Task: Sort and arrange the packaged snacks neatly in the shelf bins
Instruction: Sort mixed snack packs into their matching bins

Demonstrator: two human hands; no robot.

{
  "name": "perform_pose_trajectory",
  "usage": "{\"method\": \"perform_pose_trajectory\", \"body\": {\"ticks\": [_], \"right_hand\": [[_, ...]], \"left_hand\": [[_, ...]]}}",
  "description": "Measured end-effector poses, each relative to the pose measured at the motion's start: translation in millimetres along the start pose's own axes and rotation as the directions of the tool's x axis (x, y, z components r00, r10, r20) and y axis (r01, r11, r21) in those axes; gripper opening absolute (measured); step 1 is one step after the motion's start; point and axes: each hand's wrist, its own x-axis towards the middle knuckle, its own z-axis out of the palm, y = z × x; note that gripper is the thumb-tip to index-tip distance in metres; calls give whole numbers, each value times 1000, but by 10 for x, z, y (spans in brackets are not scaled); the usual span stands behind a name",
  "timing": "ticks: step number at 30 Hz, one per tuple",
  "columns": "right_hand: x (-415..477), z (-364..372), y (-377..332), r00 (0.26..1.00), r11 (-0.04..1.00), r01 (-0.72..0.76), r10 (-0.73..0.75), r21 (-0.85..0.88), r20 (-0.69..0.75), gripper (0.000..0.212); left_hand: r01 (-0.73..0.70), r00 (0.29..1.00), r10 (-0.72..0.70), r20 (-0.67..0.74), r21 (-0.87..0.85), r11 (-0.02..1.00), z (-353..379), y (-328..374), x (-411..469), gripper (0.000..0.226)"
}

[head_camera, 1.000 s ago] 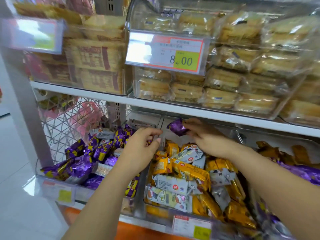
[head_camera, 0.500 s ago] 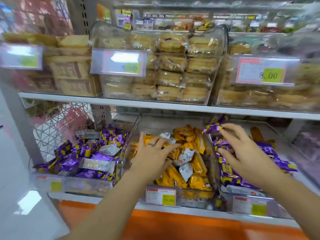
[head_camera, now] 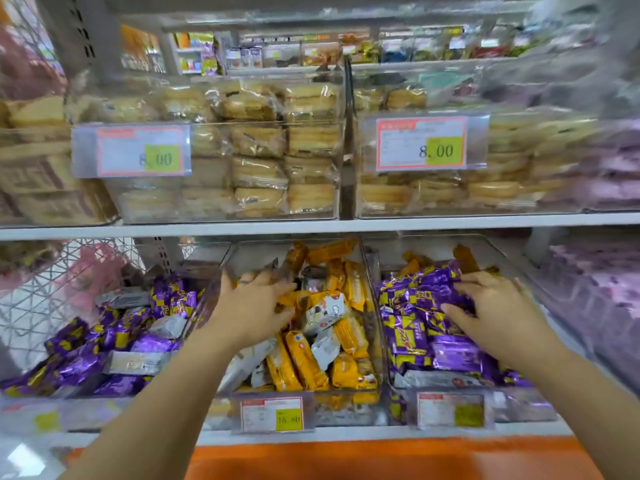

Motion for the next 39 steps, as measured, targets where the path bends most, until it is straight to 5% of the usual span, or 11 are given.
{"method": "perform_pose_trajectory", "body": {"ticks": [5,8,15,19,21,25,28,36,39], "right_hand": [[9,-111,-280,953,957,211,-157,197,-260,18],[88,-86,-578,932,879,362,-338,310,-130,30],[457,104,-885,897,809,359,-436,465,68,35],[569,149,-1050,856,794,412,-505,447,109,35],[584,155,-1124,828,790,429,-538,438,160,34],[598,119,-1173,787,778,407,-565,478,248,37],[648,62,-1167,743,770,405,-591,493,314,46],[1195,144,-1668,769,806,223,-491,548,409,51],[1282,227,-1728,791,812,291,-501,506,351,62]], "left_hand": [[-214,977,213,-23,-147,966,-107,176,-19,40],[-239,960,264,99,-210,948,-47,281,51,42],[-278,887,323,328,-179,944,-123,87,85,38],[-260,922,329,206,-301,918,-241,-29,192,33],[-248,944,289,159,-235,940,-219,-51,343,36],[-181,929,134,345,107,978,-84,-199,517,41],[-123,949,71,307,151,981,-99,-467,504,42],[-118,945,174,275,-208,971,-62,-665,354,39],[-100,943,169,286,-242,965,-88,-684,264,36]]}}
